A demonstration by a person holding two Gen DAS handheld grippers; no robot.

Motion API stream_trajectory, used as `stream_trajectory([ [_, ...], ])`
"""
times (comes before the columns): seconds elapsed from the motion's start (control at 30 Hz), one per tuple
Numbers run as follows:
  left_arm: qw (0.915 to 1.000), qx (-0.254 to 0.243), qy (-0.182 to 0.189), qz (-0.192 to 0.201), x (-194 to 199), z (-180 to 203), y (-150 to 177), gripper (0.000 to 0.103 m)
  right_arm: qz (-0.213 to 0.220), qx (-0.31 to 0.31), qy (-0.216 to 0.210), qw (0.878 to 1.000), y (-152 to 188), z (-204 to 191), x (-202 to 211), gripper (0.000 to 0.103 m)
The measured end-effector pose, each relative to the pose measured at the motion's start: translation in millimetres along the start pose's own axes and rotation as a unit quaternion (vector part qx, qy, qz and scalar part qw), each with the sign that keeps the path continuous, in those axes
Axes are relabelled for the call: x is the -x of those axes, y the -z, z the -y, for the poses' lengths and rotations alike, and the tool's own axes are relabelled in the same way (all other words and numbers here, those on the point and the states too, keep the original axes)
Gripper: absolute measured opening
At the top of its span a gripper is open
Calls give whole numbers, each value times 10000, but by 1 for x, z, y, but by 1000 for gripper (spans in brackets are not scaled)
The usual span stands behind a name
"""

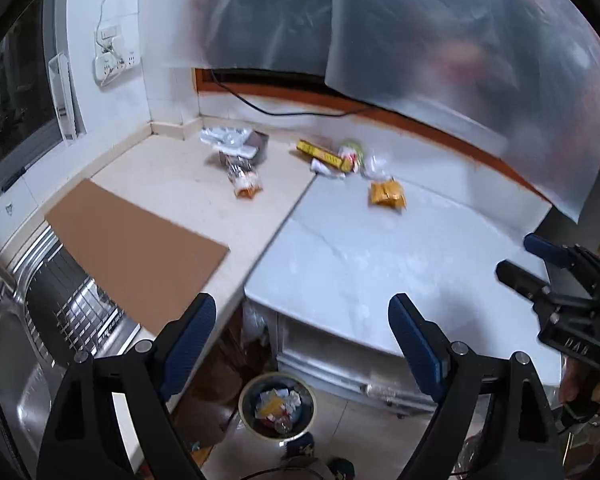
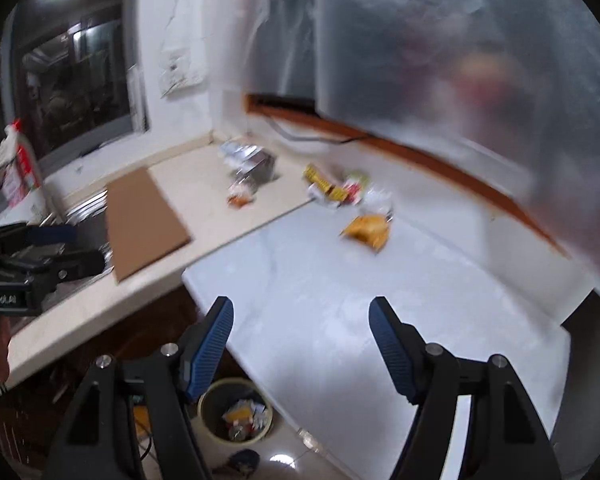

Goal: Collect trash
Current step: 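Raise both tools back up to the counter, then grasp the orange-white cake cup with the left gripper while the right grasps the yellow snack bag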

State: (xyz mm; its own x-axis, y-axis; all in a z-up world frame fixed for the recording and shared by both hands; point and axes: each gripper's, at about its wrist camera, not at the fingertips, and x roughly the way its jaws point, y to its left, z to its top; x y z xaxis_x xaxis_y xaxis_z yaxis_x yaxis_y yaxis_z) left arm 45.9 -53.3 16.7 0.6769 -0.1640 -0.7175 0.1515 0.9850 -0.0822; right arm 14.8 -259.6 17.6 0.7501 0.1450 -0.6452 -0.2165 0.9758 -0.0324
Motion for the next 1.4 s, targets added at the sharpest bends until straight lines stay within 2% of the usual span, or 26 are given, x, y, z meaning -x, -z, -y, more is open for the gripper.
stream_trajectory([
  [0.07, 10000, 23, 20, -12, -8, -6, -15, 87, 35, -78, 86, 9999, -12, 9, -2, 71],
  [0.13, 10000, 59, 46, -62, -19, -13, -26, 87, -47, -207, 1, 9998, -24, 18, -13, 71],
  [0.3, 9992, 244, 205, -240, -67, -34, -58, 87, -294, -457, 18, 9985, -49, 37, -51, 71],
  [0.4, 9979, 412, 332, -382, -99, -51, -75, 87, -492, -788, -34, 9957, -60, 54, -84, 71],
  [0.63, 9947, 566, 416, -751, -178, -80, -104, 87, -1010, -1467, 247, 9837, -77, 89, -179, 71],
  [0.87, 9909, 752, 418, -1032, -247, -97, -128, 87, -1232, -1959, 498, 9716, -85, 118, -247, 71],
  [1.03, 9875, 974, 419, -1171, -287, -106, -138, 87, -1400, -2148, 629, 9645, -81, 132, -282, 71],
  [1.2, 9846, 1089, 412, -1307, -316, -112, -140, 87, -1601, -2214, 662, 9597, -75, 137, -307, 71],
  [1.4, 9827, 1158, 365, -1401, -338, -116, -140, 87, -1650, -2363, 435, 9566, -66, 138, -321, 71],
])
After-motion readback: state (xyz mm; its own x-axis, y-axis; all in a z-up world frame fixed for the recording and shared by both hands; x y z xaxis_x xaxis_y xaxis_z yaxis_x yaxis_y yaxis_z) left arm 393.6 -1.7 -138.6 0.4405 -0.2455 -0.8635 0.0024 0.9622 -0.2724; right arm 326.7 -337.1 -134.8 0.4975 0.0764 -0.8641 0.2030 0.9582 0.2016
